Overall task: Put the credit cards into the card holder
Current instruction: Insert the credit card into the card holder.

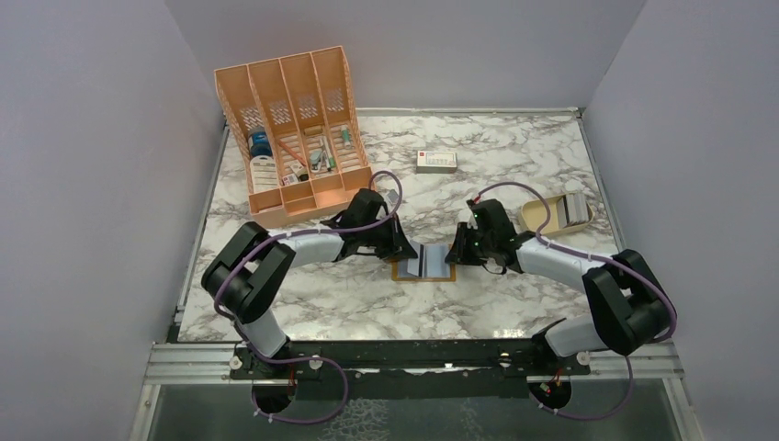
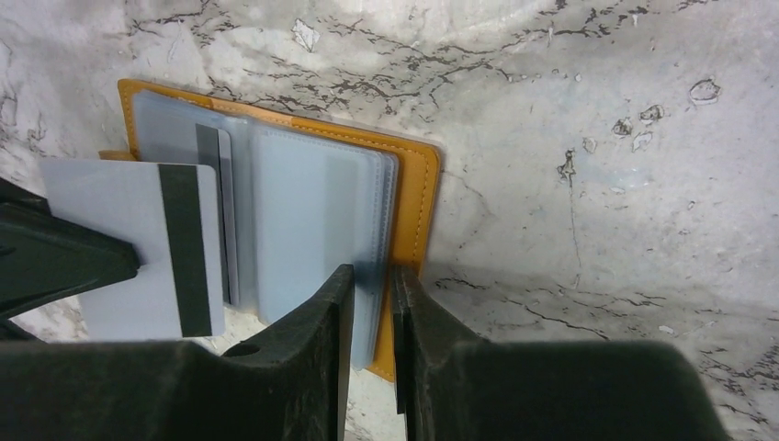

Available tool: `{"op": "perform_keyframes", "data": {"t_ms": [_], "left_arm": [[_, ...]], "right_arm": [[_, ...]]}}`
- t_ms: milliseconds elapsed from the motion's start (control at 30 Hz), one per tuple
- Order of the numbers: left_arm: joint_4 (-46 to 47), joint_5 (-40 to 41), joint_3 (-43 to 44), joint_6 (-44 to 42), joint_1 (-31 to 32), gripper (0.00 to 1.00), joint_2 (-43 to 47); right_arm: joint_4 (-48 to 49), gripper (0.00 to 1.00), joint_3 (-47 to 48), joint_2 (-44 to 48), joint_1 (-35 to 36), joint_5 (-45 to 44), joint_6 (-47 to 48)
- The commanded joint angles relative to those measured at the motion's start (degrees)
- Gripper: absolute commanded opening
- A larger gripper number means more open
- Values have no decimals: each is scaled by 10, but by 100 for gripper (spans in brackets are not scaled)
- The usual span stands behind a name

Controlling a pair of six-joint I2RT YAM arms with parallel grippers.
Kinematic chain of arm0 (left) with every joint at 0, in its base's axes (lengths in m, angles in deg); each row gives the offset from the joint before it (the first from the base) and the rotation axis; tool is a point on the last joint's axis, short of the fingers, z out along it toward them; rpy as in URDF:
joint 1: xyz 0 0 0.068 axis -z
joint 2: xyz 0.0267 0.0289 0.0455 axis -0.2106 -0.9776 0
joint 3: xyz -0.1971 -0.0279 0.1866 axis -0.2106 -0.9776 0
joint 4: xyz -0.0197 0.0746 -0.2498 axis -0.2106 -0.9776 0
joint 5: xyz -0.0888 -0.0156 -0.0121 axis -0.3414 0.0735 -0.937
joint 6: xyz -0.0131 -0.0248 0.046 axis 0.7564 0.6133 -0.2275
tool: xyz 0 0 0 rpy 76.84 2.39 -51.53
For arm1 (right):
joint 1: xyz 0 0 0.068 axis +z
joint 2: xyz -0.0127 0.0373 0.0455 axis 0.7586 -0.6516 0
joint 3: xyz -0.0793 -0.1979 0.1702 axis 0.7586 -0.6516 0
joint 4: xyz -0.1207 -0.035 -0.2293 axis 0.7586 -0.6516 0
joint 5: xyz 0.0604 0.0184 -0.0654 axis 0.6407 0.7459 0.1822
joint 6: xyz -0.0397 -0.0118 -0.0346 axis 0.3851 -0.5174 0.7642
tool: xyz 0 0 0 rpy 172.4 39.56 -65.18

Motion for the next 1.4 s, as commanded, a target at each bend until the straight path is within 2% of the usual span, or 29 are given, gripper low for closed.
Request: {"op": "perform_keyframes", "data": {"t_ms": [0, 367, 933, 1367], "left_arm": [[23, -9, 19, 3, 2, 0, -22], [63, -24, 6, 12, 3, 0, -57], [39, 50, -1, -13, 3, 0, -63], [62, 55, -12, -10, 4, 0, -76]], "right_arm": [[21, 20, -12, -17, 3, -9, 3], [38, 19, -36, -15, 3, 6, -6], [37, 17, -54, 12, 3, 13, -17], [57, 16, -69, 13, 2, 35, -35]]}}
